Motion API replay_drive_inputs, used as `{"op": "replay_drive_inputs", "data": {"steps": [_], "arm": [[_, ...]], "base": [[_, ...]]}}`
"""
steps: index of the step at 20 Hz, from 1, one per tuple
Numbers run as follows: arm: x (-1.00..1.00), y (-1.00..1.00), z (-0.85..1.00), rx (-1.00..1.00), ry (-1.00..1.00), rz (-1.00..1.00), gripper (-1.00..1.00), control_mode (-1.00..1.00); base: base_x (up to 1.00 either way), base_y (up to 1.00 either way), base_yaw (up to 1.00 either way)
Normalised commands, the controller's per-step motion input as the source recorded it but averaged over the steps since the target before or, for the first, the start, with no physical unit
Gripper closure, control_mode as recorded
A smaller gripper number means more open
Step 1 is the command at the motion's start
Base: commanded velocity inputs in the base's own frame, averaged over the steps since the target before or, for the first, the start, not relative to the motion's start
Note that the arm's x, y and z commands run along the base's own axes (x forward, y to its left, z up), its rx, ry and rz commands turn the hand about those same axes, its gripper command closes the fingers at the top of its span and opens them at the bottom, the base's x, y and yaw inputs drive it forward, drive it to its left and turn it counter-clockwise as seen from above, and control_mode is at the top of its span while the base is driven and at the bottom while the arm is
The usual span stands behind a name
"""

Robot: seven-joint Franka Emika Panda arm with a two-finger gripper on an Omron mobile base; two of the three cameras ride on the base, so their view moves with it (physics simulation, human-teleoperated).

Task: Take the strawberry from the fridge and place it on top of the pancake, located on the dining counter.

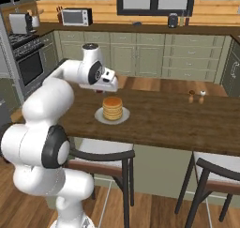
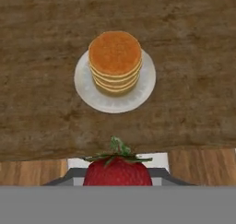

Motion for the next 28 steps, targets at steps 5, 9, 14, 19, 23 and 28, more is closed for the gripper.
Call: {"op": "replay_drive_inputs", "data": {"steps": [5, 9, 14, 19, 23, 28], "arm": [[1.0, 0.28, -0.43, 0.0, 0.04, 0.0, 1.0, -1.0], [1.0, -0.08, -0.66, 0.0, 0.0, 0.0, 1.0, -1.0], [0.83, -0.29, -0.68, 0.0, 0.0, 0.05, 1.0, -1.0], [0.78, -0.03, -0.39, 0.0, -0.05, 0.04, 1.0, -1.0], [0.31, 0.0, -0.11, 0.0, 0.0, 0.01, 1.0, -1.0], [0.03, 0.01, -0.28, 0.0, 0.0, 0.0, 1.0, -1.0]], "base": [[0.0, 0.0, 0.0], [0.0, 0.0, 0.0], [0.0, 0.0, 0.0], [0.0, 0.0, 0.0], [0.0, 0.0, 0.0], [0.0, 0.0, 0.0]]}}
